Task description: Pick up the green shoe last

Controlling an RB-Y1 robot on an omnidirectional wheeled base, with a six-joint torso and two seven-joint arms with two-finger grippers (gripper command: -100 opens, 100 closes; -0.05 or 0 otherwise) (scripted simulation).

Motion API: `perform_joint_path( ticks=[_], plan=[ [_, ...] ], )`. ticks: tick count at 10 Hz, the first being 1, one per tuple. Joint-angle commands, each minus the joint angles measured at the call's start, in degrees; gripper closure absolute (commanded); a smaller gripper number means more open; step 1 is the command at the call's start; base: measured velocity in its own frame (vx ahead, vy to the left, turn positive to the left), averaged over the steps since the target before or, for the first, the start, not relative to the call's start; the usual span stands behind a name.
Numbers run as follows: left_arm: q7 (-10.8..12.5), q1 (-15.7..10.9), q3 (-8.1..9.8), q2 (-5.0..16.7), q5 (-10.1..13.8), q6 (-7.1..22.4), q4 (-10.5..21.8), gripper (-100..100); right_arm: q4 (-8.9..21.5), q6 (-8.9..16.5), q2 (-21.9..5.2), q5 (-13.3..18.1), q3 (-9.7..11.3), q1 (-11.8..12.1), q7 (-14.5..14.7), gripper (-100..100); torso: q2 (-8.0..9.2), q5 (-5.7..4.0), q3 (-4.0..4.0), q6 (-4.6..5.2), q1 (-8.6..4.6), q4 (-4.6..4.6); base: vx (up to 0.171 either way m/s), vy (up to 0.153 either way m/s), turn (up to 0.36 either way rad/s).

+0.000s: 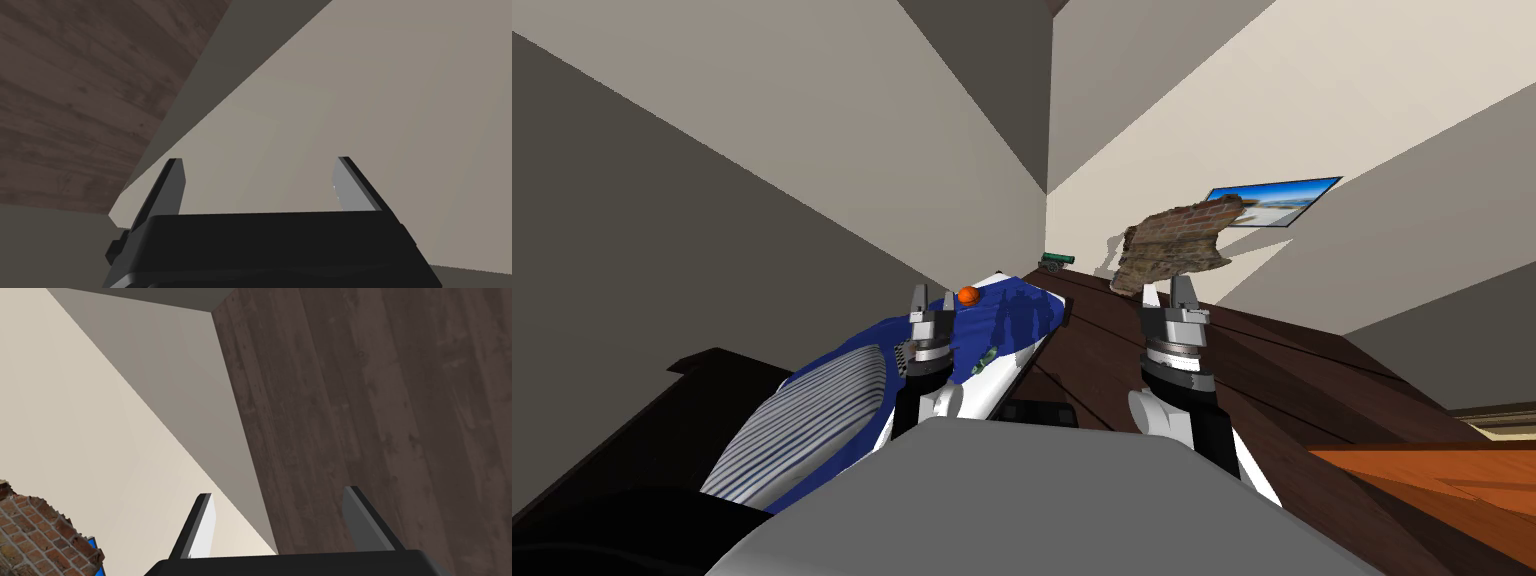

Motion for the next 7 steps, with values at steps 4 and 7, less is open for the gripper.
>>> perform_joint_path(
  ticks=[4,7],
  plan=[
    [1.6,-2.3,0.99,1.9,1.1,4.5,4.8,-100,0.0,0.0,0.0,0.0,0.0,0.0,0.0,0,-0.03,-0.04,-0.02,0.0,-0.16,-0.01,0.004,-0.046,0.013],
    [3.0,-4.8,2.1,3.2,2.1,8.9,10.0,-100,0.0,0.0,0.0,0.0,0.0,0.0,0.0,0,-0.06,-0.05,-0.03,0.0,-0.26,-0.01,0.011,-0.068,0.023]
  ],
)
